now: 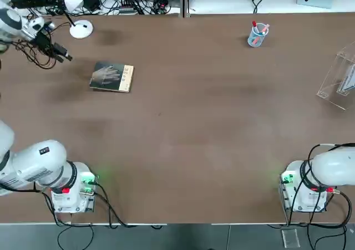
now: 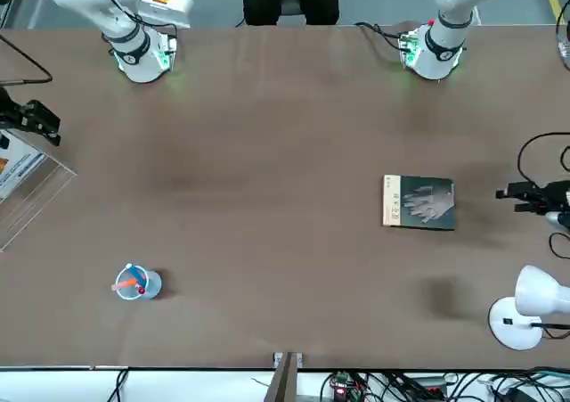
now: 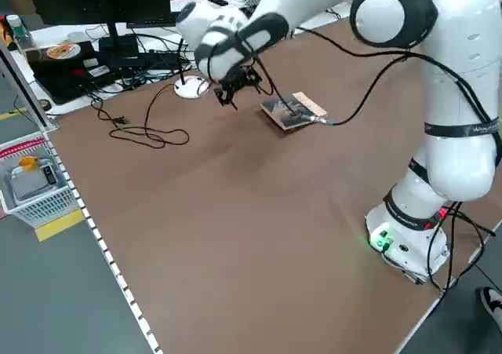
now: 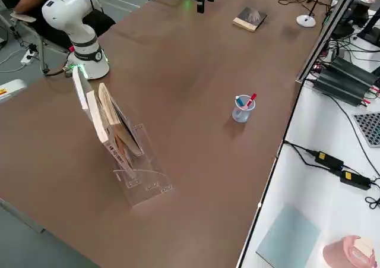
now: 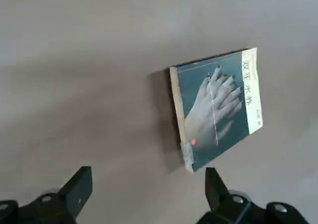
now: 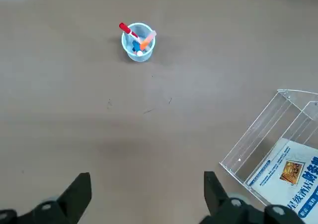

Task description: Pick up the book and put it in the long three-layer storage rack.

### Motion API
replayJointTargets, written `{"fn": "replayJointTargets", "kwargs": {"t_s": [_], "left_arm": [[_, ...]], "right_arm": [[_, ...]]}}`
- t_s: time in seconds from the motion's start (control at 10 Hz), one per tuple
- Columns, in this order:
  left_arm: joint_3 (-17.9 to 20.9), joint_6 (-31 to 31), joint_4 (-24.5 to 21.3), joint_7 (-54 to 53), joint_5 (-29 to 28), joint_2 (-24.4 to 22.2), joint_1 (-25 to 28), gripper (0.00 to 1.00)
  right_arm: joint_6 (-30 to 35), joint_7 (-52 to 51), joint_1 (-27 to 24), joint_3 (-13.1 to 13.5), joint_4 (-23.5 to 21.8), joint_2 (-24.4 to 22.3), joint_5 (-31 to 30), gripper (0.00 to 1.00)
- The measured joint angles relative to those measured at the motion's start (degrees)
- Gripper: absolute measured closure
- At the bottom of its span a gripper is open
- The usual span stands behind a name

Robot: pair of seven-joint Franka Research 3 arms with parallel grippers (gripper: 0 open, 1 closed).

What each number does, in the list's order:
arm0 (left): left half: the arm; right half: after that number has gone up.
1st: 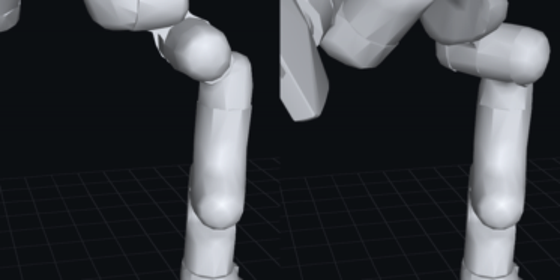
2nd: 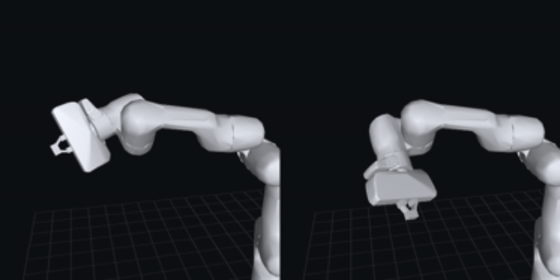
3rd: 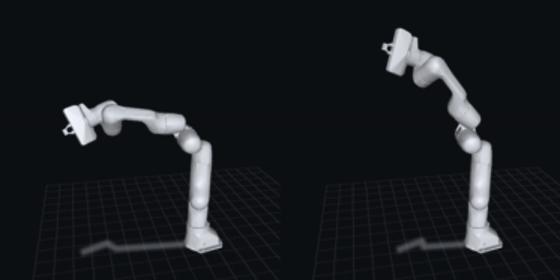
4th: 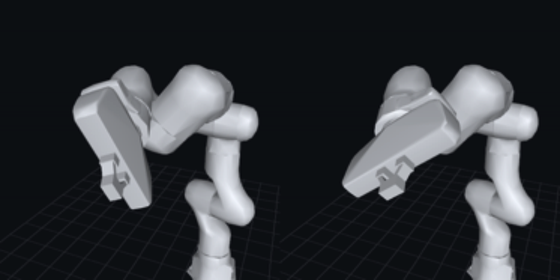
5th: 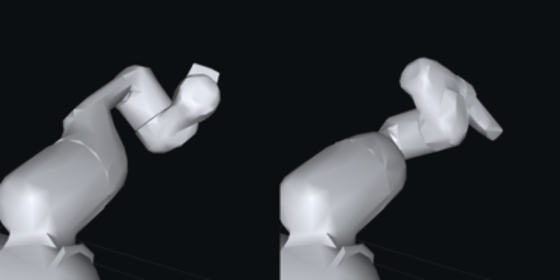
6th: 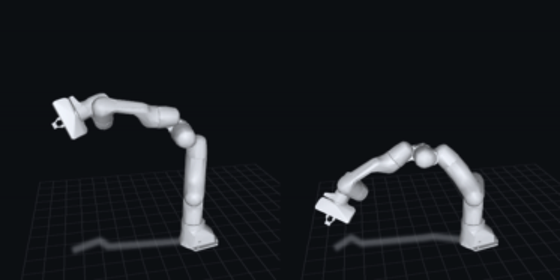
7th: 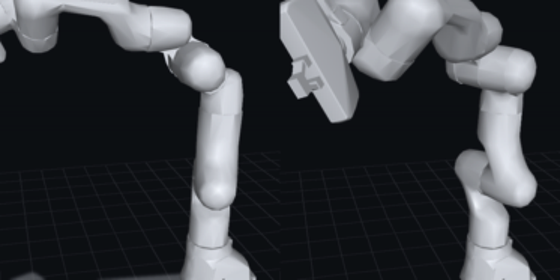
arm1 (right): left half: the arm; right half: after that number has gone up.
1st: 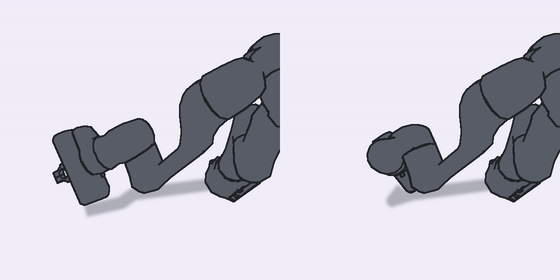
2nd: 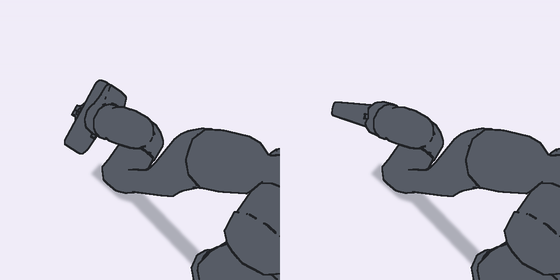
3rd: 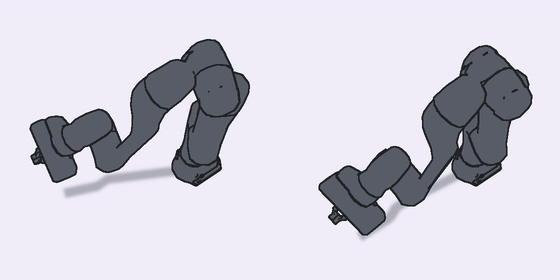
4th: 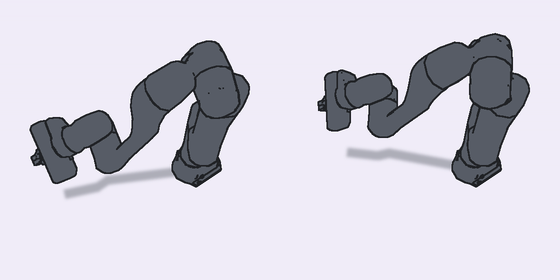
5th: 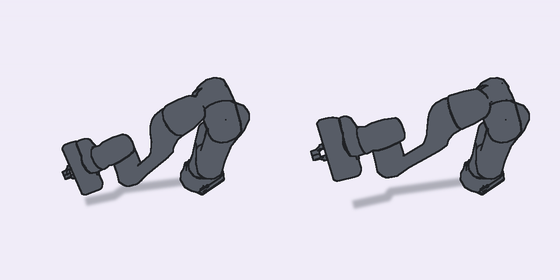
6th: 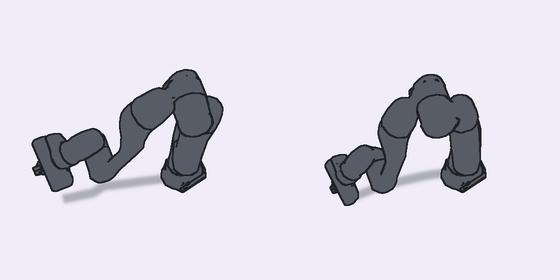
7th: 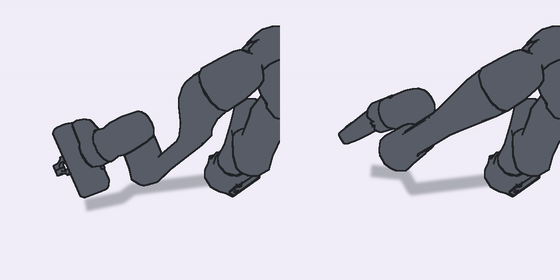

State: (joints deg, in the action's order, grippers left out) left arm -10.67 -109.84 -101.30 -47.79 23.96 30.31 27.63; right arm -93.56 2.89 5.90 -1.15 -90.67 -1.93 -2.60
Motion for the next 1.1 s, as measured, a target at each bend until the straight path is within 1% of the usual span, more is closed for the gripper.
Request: {"fn": "replayJointTargets", "kwargs": {"t_s": [0.3, 0.7, 1.1], "left_arm": [[-0.1, -0.3, 0.0, -1.6, 4.8, 2.7, 0.5, 0.0], [-0.5, -0.3, 0.1, -4.4, 10.6, 4.2, 0.4, 0.0], [-0.9, -0.3, 0.9, -5.4, 15.0, 5.5, 0.2, 0.01]], "right_arm": [[0.0, 0.0, 0.0, 0.0, 0.0, 0.0, 0.0, 0.0], [0.0, 0.0, 0.0, 0.0, 0.0, 0.0, 0.0, 0.0], [0.0, 0.0, 0.0, 0.0, 0.0, 0.0, 0.0, 0.0]]}}
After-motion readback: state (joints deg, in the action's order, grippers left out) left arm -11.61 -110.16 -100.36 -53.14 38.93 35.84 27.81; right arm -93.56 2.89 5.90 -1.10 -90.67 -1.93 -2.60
